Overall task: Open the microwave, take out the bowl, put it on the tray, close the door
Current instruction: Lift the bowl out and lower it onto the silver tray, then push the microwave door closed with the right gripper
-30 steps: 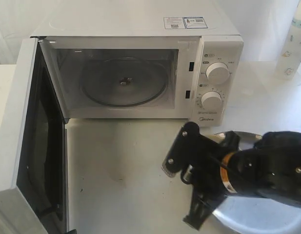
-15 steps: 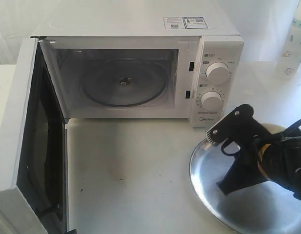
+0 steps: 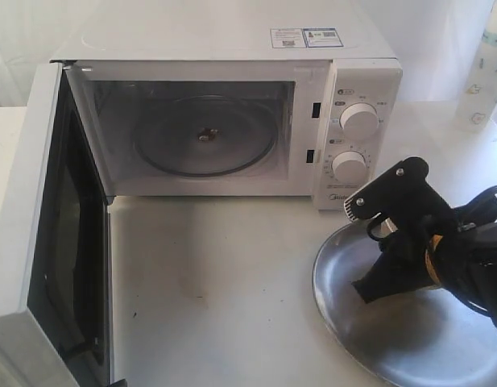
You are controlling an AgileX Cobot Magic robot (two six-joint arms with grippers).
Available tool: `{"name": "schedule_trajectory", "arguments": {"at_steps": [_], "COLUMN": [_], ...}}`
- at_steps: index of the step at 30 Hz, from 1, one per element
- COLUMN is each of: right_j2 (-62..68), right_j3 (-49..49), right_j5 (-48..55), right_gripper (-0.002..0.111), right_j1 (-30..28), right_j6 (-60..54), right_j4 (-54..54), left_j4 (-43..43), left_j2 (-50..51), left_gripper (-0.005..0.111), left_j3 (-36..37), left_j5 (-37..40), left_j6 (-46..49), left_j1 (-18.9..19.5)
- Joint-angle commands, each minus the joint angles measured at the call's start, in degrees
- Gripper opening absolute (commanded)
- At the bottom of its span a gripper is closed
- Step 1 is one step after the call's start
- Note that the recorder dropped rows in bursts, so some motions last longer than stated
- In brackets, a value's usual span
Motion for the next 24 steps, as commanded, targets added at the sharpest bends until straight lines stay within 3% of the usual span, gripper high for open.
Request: {"name": "schedule_trajectory", "arguments": {"at_steps": [1, 4, 6, 9, 11, 12, 16, 24], "right_j2": [-0.38, -0.63, -1.83, -3.93, -5.35, -5.76, -5.75, 8.73], "right_j3": [0.28, 0.28, -0.53, -4.09, -8.53, -11.02, -21.19, -46.88], "right_j5": [0.93, -3.56, -12.75, -36.42, -48.27, -48.80, -42.68, -39.18], "right_gripper": [0.043, 0.045, 0.041, 0.027, 0.011, 0.000, 0.000, 0.000], "right_j1": [-0.22, -0.22, -0.22, -0.22, 0.41, 1.34, 6.78, 23.50], "right_j6": [3.33, 8.03, 9.81, 6.02, 2.90, 2.55, 0.16, -6.45], "right_j4": [-3.60, -9.89, -12.27, -12.27, -10.56, -6.01, 13.03, 13.41], "left_j4": [-0.48, -0.48, -0.48, -0.48, -0.48, -0.48, -0.48, -0.48], "left_j2": [-0.12, -0.12, -0.12, -0.12, -0.12, -0.12, -0.12, -0.12], "left_gripper": [0.000, 0.000, 0.000, 0.000, 0.000, 0.000, 0.000, 0.000], "left_j3": [-0.16, -0.16, -0.16, -0.16, -0.16, -0.16, -0.16, -0.16], "left_j5": [-0.29, -0.29, -0.29, -0.29, -0.29, -0.29, -0.29, -0.29], "left_j6": [0.00, 0.00, 0.00, 0.00, 0.00, 0.00, 0.00, 0.00], "left_j1": [-0.29, -0.29, -0.29, -0.29, -0.29, -0.29, -0.29, -0.29]}}
